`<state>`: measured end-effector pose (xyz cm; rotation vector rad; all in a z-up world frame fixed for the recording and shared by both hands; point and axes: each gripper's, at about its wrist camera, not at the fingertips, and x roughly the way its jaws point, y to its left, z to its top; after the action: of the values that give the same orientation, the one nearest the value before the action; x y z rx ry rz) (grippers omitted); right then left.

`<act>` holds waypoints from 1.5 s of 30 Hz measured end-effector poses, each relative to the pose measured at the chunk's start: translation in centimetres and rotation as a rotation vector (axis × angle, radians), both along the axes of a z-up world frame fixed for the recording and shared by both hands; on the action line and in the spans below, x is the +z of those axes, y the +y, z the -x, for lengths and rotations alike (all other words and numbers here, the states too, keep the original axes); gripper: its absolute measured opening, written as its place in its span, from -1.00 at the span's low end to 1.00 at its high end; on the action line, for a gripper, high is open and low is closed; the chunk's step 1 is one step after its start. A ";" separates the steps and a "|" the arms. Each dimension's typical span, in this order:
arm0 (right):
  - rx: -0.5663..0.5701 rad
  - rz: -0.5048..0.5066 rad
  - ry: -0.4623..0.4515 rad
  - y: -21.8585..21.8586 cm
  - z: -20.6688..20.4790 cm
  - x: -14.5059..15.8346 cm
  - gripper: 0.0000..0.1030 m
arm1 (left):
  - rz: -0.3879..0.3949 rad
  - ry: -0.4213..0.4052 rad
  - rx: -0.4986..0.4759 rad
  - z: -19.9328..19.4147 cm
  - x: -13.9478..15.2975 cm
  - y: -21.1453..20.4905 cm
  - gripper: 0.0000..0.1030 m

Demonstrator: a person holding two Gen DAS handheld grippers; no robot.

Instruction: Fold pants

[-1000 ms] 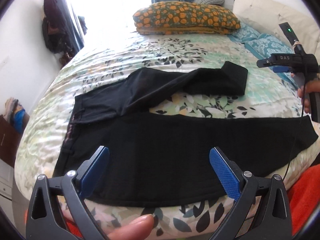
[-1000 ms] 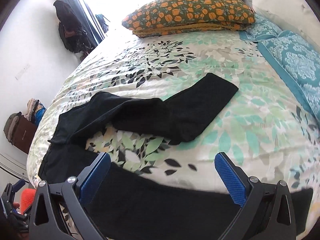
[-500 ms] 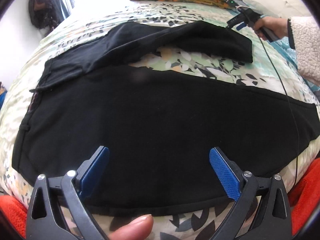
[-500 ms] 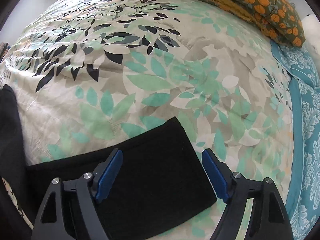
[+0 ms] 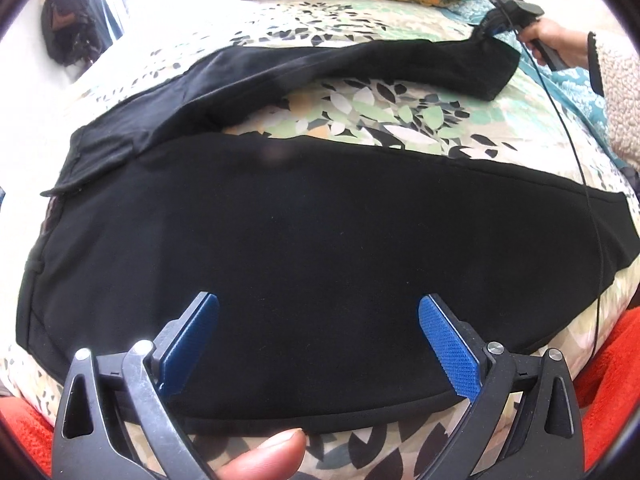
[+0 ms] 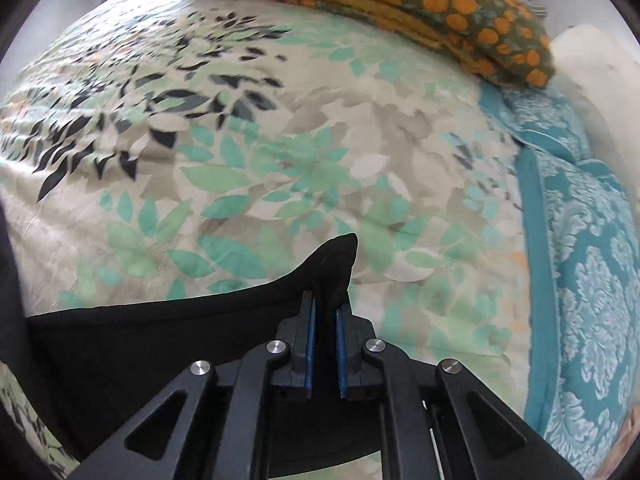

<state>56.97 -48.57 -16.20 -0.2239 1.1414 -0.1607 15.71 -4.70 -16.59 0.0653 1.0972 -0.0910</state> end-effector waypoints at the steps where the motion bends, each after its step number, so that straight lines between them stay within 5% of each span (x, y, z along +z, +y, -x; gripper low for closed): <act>1: -0.079 0.011 -0.028 -2.3 0.6 0.2 -0.82 | -0.004 -0.004 -0.001 0.2 0.1 0.0 0.96; 5: -0.281 0.023 -0.071 -9.3 2.3 -0.5 -0.82 | -0.018 0.005 0.003 0.2 0.0 0.0 0.96; 10: -0.306 -0.014 -0.089 -10.2 2.0 -3.1 -0.80 | -0.039 0.033 -0.002 -0.4 -0.7 -0.6 0.96; 11: -0.308 -0.011 -0.103 -10.0 1.9 -3.4 -0.65 | -0.045 0.038 -0.004 -0.4 -0.7 -0.6 0.96; 13: -0.301 -0.047 -0.114 -9.8 1.3 -4.3 0.18 | -0.050 0.048 -0.006 -0.4 -0.7 -0.5 0.96; 14: -0.305 -0.042 -0.108 -9.6 1.3 -4.5 0.98 | -0.057 0.049 -0.004 -0.5 -0.7 -0.3 0.96; 18: -0.299 -0.013 -0.239 -8.7 3.7 -1.6 0.92 | -0.064 0.019 0.072 -3.2 0.3 2.7 0.96; 20: -0.221 -0.189 -0.251 -7.4 5.3 -0.9 0.92 | -0.075 -0.042 0.159 -5.6 1.6 6.0 0.96; 22: -0.128 -0.406 -0.166 -5.5 6.5 -2.3 0.92 | -0.090 -0.058 0.239 -8.6 1.8 9.7 0.96; 23: -0.113 -0.427 -0.104 -4.6 7.0 -3.7 0.92 | -0.100 -0.064 0.283 -9.9 1.4 11.7 0.96; 26: -0.139 -0.257 0.048 -4.6 8.8 -8.2 0.88 | -0.240 -0.029 0.401 -12.6 -2.6 17.2 1.00; 28: -0.275 -0.208 -0.032 -7.0 11.2 -7.0 0.88 | -0.120 0.008 0.421 -11.8 -4.0 20.4 0.99; 29: -0.382 -0.132 -0.022 -8.2 12.5 -6.4 0.91 | -0.123 0.010 0.463 -10.9 -3.6 21.4 0.99; 32: -0.387 -0.221 -0.103 -7.7 18.2 -3.0 0.90 | -0.195 0.003 0.502 -8.0 -1.4 22.2 0.96; 35: -0.286 -0.270 -0.140 -1.8 25.1 0.1 0.91 | -0.085 -0.032 0.462 -4.8 0.8 20.9 0.96; 38: -0.178 -0.396 -0.143 6.5 32.1 1.2 0.98 | -0.097 -0.035 0.333 -3.2 0.6 16.5 0.96; 41: -0.086 -0.496 -0.088 15.0 37.7 -0.4 0.98 | -0.164 0.022 0.229 -2.0 -2.0 12.6 0.96; 45: -0.076 -0.463 -0.002 21.6 42.0 -4.6 0.98 | -0.205 0.038 0.228 -0.3 -3.5 12.1 0.99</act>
<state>14.95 -26.95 -20.78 0.2301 1.1540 0.0381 16.04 7.43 -20.07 0.1223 1.1422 0.2260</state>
